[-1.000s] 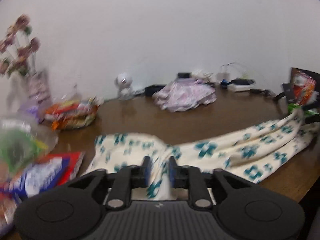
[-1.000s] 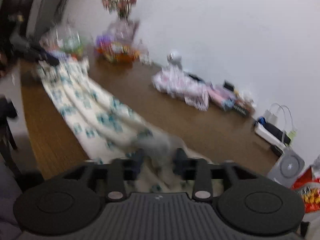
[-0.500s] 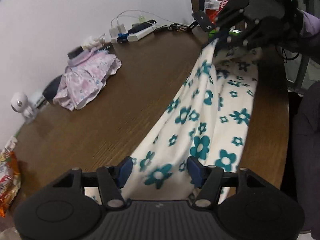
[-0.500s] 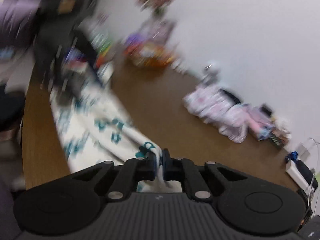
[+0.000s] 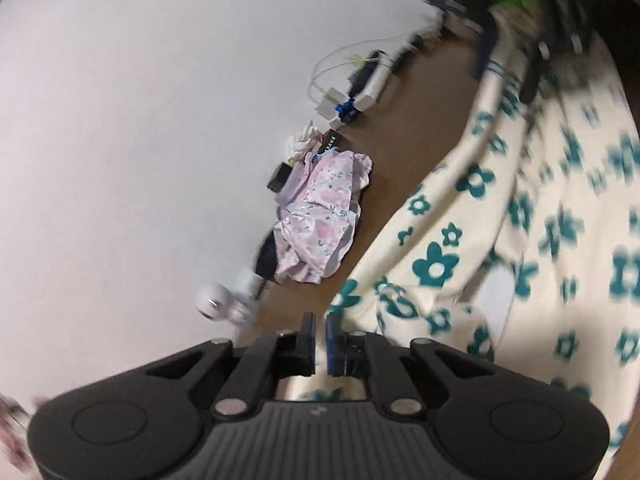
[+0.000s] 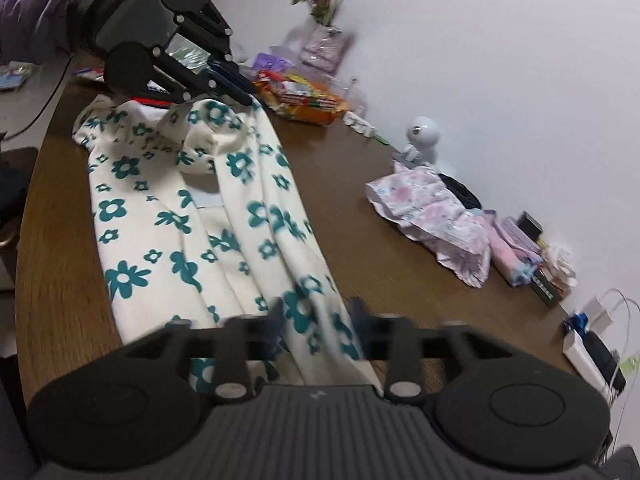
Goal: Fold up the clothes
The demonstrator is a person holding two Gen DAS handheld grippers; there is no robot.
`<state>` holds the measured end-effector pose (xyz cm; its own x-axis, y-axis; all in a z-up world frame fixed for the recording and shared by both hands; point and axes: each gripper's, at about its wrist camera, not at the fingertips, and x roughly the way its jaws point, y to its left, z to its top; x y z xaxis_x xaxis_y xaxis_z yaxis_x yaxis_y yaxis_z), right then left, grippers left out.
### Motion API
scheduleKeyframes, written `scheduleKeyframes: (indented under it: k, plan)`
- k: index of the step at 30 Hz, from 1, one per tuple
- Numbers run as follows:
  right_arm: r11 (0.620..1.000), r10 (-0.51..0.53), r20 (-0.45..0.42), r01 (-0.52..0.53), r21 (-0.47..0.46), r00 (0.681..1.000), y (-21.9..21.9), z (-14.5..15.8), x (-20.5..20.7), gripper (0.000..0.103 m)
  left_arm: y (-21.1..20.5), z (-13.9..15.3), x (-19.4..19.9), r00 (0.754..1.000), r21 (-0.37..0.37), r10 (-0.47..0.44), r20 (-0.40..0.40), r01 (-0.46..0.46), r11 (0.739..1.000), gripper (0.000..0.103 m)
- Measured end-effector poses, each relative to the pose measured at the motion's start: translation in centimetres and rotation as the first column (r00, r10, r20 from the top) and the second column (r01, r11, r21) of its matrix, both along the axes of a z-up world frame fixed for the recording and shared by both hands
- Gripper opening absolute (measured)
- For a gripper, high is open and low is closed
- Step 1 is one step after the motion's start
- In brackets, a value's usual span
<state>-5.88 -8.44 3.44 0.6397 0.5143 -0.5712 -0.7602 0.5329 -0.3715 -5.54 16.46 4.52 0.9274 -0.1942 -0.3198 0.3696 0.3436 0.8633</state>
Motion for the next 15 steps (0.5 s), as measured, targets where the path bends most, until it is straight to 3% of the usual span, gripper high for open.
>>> scheduleKeyframes:
  k: [3, 6, 9, 11, 12, 15]
  plan:
    - [0.998, 0.041, -0.079, -0.037, 0.047, 0.996, 1.7, 0.4, 1.4, 0.059, 0.1, -0.5, -0.3, 1.0, -0.001, -0.008, 0.006, 0.008, 1.0, 0.002]
    - [0.996, 0.017, -0.183, -0.001, 0.085, 0.983, 5.0, 0.7, 4.2, 0.059, 0.3, 0.0, -0.2, 0.999, -0.038, -0.012, -0.043, 0.01, 0.999, 0.002]
    - [0.992, -0.018, -0.257, 0.05, 0.118, 0.966, 7.8, 1.1, 6.6, 0.06, 1.3, 0.9, 1.0, 0.982, -0.138, 0.007, -0.188, -0.034, 0.99, 0.007]
    - [0.988, -0.032, -0.292, 0.074, 0.133, 0.956, 8.6, 1.2, 7.6, 0.06, 2.6, 1.6, 2.1, 0.959, -0.232, 0.025, -0.283, -0.094, 0.968, 0.01]
    - [0.987, -0.052, -0.301, 0.094, 0.128, 0.952, 8.6, 1.0, 8.1, 0.06, 3.3, 2.0, 2.7, 0.944, -0.28, 0.031, -0.33, -0.129, 0.951, 0.016]
    - [0.986, -0.078, -0.34, 0.123, 0.111, 0.937, 7.9, -0.3, 9.4, 0.058, 5.4, 2.8, 5.2, 0.875, -0.378, 0.021, -0.484, -0.231, 0.897, 0.063]
